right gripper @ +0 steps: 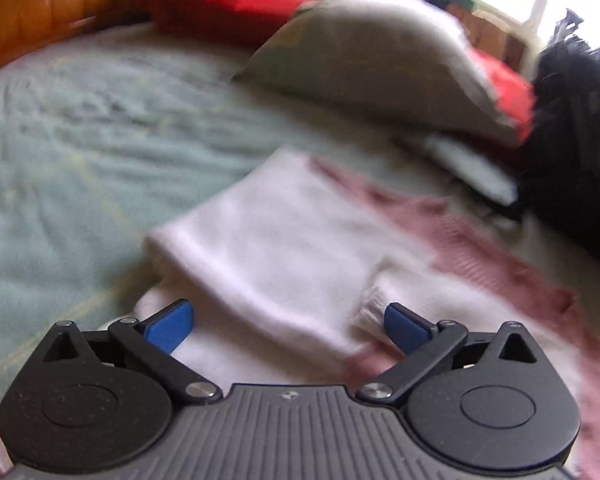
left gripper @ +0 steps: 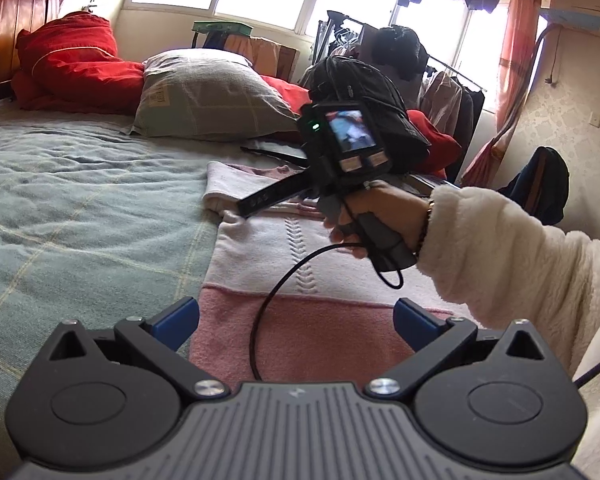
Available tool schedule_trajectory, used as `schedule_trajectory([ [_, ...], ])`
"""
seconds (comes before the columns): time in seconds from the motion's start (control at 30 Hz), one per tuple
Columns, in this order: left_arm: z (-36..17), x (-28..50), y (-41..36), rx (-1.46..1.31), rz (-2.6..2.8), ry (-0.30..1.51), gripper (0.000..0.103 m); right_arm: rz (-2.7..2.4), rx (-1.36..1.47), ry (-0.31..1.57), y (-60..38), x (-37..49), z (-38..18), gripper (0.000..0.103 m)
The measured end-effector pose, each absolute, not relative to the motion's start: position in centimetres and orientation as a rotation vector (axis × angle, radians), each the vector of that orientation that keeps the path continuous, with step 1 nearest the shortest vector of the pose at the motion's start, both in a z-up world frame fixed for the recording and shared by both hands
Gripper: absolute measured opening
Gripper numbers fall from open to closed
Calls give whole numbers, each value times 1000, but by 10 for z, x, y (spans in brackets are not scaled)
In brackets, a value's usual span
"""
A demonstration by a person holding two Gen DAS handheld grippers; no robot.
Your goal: Fold clothes
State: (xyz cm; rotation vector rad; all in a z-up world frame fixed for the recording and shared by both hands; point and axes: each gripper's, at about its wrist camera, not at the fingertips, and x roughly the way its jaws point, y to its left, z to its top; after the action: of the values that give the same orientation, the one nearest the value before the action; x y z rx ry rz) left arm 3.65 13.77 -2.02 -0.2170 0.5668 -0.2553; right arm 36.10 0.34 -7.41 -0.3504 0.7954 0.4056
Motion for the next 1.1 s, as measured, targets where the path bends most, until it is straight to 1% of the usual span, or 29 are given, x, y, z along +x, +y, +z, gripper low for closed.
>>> schedule_trajectory([
  [0.07,-18,35,135,-209,-252,567,102,468,-334,763,4,352,-72,103],
  [0.17,-15,33,132,-199,-237,574,102,589,-219,762,-5,343,-54,103],
  [0.33,-7,29,120,-171,-244,574,102,499,-313,731,-36,315,-42,103],
  [0.53,1,21,99,-154,-318,564,102,439,-279,757,-135,268,-43,103],
  [0.73,-5,27,74,-121,-350,607,102,395,-101,796,-233,219,-50,103],
  [0.83,-10,35,61,-87,-352,636,102,374,-35,809,-260,197,-59,103],
  [1.1,-37,56,39,-82,-369,730,102,377,46,788,-289,158,-75,103],
])
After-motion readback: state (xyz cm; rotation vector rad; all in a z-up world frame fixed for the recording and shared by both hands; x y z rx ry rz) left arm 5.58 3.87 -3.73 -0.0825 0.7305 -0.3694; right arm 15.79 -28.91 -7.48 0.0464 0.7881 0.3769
